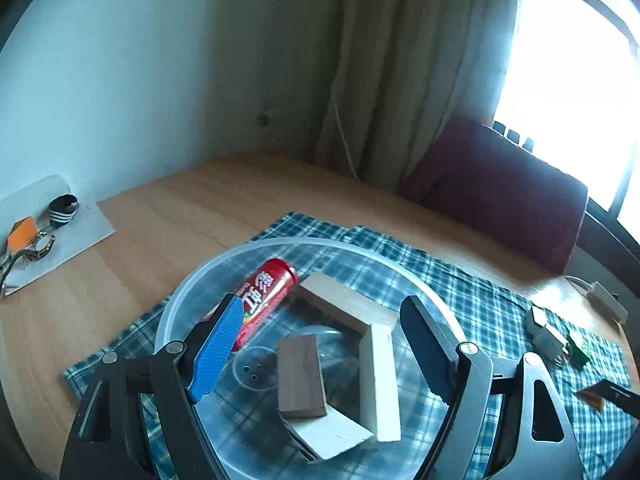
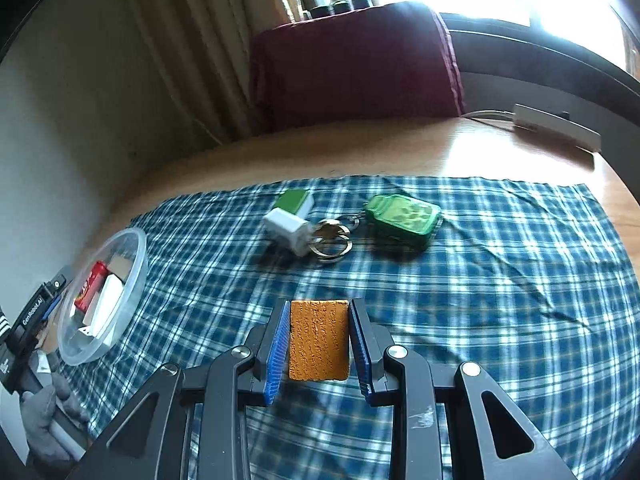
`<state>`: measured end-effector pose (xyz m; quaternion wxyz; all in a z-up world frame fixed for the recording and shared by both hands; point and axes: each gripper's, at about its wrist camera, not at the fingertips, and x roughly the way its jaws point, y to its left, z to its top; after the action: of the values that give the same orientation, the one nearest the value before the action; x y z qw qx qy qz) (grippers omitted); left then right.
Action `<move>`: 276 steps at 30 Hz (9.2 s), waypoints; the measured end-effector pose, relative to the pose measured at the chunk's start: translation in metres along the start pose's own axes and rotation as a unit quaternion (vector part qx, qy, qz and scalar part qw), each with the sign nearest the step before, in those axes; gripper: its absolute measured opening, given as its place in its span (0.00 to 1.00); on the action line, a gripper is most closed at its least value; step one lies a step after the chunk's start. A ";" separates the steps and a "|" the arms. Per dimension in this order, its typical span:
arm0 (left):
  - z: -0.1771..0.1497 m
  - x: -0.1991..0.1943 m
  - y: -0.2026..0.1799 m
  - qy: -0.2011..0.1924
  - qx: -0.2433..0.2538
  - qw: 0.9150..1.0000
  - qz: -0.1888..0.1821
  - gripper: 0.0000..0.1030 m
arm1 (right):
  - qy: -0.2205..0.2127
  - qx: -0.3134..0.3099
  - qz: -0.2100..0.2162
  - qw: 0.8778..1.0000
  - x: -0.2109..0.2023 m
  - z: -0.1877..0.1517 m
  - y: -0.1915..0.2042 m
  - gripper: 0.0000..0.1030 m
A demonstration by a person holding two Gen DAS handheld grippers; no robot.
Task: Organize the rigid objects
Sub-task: 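Carry orange wooden block into clear bowl and open right tool, then move right tool back over cloth to green jar-shaped tag, then close right tool on green tag while left tool moves to white charger, then grasp white charger with left tool and carry it into clear bowl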
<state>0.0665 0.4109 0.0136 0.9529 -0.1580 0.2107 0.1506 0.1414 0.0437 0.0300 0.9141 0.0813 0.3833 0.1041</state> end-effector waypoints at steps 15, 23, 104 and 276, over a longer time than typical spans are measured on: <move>-0.001 0.002 0.006 0.010 -0.024 0.999 -0.028 0.79 | 0.042 -0.022 -0.046 0.998 0.037 0.000 0.013 0.32; -0.001 0.003 0.006 0.016 -0.029 0.999 -0.032 0.80 | 0.046 -0.041 -0.043 0.997 0.044 0.001 0.039 0.30; -0.008 0.021 0.013 0.054 -0.059 0.996 -0.027 0.81 | 0.014 0.111 -0.049 0.993 0.034 -0.009 -0.023 0.85; -0.009 0.023 -0.119 0.092 0.091 0.982 -0.136 0.51 | 0.020 0.008 -0.101 0.995 0.034 -0.026 -0.057 0.71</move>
<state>0.1246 0.3051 0.0235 0.9513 -0.1108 0.2872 -0.0156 0.1532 -0.0012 -0.0248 0.9116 0.0470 0.4083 0.0096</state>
